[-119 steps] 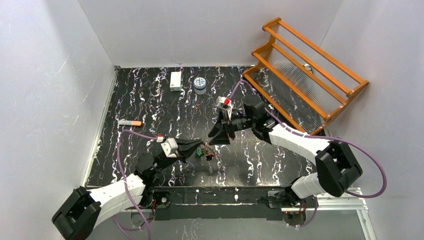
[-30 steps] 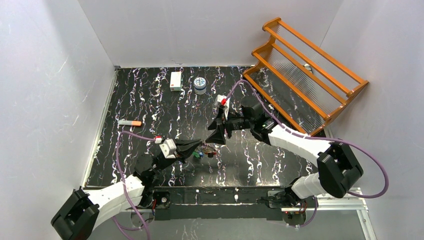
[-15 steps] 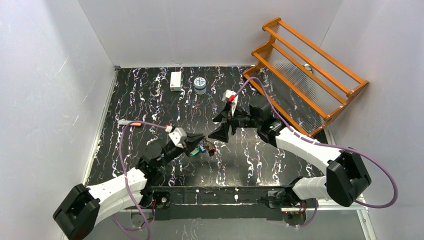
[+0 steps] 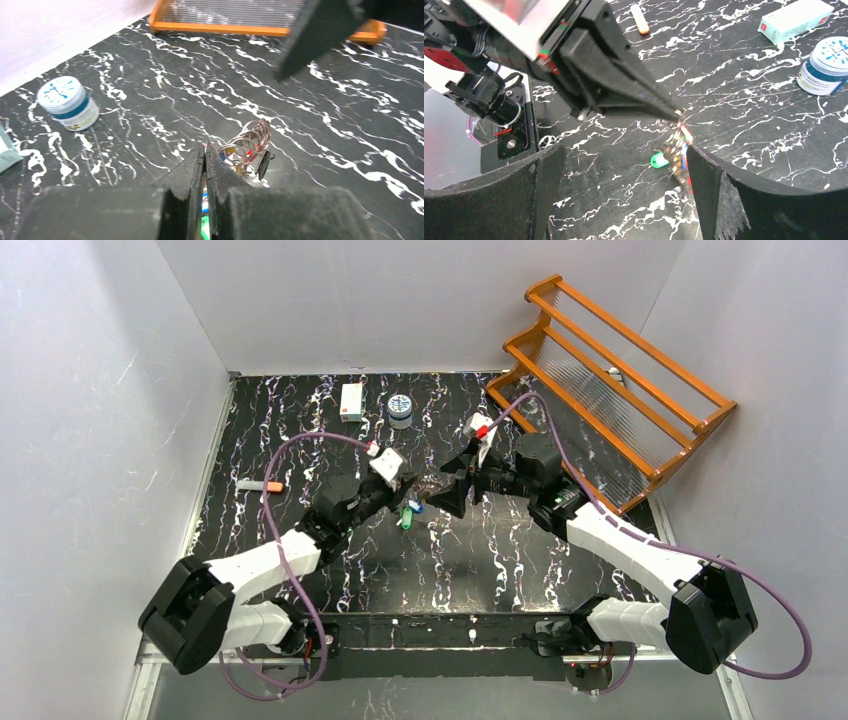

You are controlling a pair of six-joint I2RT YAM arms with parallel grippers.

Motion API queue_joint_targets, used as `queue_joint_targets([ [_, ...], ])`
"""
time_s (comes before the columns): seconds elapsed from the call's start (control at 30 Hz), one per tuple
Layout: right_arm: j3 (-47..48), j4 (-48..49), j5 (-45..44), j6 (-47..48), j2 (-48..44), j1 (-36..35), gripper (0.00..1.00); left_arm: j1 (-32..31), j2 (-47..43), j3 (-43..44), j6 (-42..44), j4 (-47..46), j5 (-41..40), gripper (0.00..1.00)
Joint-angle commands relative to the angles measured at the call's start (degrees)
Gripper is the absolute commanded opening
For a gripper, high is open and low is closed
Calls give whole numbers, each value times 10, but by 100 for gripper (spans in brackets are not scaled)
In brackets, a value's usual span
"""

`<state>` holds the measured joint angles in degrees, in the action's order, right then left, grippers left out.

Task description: Put the keys on the keyring

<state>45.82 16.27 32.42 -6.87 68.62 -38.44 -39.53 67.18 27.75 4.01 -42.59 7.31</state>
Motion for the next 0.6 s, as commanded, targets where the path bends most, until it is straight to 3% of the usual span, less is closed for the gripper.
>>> queue_joint_targets([
  [0.0,-13,4,-26,7,-25,6,99,36,41,71,22,-7,4,0],
  [0.23,-20,2,-24,8,-26,10,99,53,95,94,7,-16,12,0],
  [0.5,-32,9,-20,8,-19,11,99,53,111,25,-20,-58,51,0],
  [0.57,-34,12,-18,8,-16,12,99,53,104,9,-29,-63,55,5],
])
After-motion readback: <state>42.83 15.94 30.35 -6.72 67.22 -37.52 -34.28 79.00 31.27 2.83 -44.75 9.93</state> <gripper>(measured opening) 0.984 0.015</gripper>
